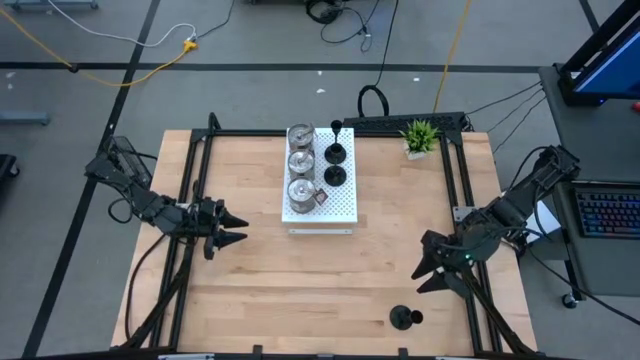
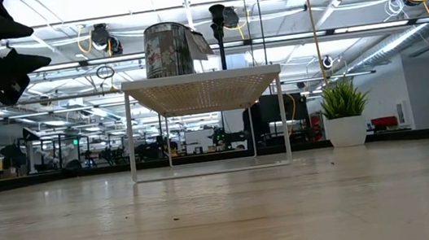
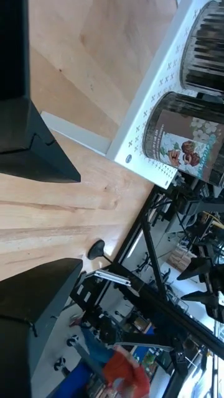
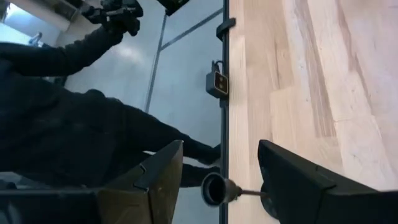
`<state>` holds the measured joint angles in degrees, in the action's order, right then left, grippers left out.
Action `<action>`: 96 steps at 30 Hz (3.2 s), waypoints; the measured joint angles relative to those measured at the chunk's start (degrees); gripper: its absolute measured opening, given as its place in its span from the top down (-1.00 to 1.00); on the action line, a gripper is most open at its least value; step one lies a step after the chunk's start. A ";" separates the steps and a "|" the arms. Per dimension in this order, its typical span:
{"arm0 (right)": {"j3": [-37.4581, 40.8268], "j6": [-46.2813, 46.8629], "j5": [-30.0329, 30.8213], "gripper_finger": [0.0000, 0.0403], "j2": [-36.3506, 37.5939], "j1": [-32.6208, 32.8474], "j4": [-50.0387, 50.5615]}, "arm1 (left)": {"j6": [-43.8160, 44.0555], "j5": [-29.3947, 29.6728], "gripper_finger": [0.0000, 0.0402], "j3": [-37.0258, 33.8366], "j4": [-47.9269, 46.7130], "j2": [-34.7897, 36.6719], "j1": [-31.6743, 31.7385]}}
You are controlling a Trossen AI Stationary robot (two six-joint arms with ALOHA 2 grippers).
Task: Pick & Place candle stick holders
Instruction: Put the black candle holder on the shelf aligned with the other black candle holders
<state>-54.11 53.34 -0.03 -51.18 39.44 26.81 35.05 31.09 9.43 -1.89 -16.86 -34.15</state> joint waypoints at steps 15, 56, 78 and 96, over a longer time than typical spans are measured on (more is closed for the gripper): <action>-4.92 2.15 -0.13 -0.01 -5.90 4.79 3.10 | -0.30 0.02 -0.06 0.02 -0.07 0.00 -0.02; -12.04 9.02 -0.02 0.00 -23.87 6.85 20.59 | -0.26 0.04 -0.07 0.03 -0.05 0.02 -0.01; -12.02 1.74 0.20 -0.01 -23.85 6.78 15.08 | -0.26 0.07 -0.07 0.04 -0.07 0.01 0.00; -12.02 -3.10 -0.15 -0.01 -23.85 6.78 11.97 | -0.26 0.02 -0.07 0.03 -0.05 0.01 -0.02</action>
<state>-66.13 50.24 -0.19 -75.02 46.22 38.78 34.79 31.11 9.46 -1.94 -16.85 -34.17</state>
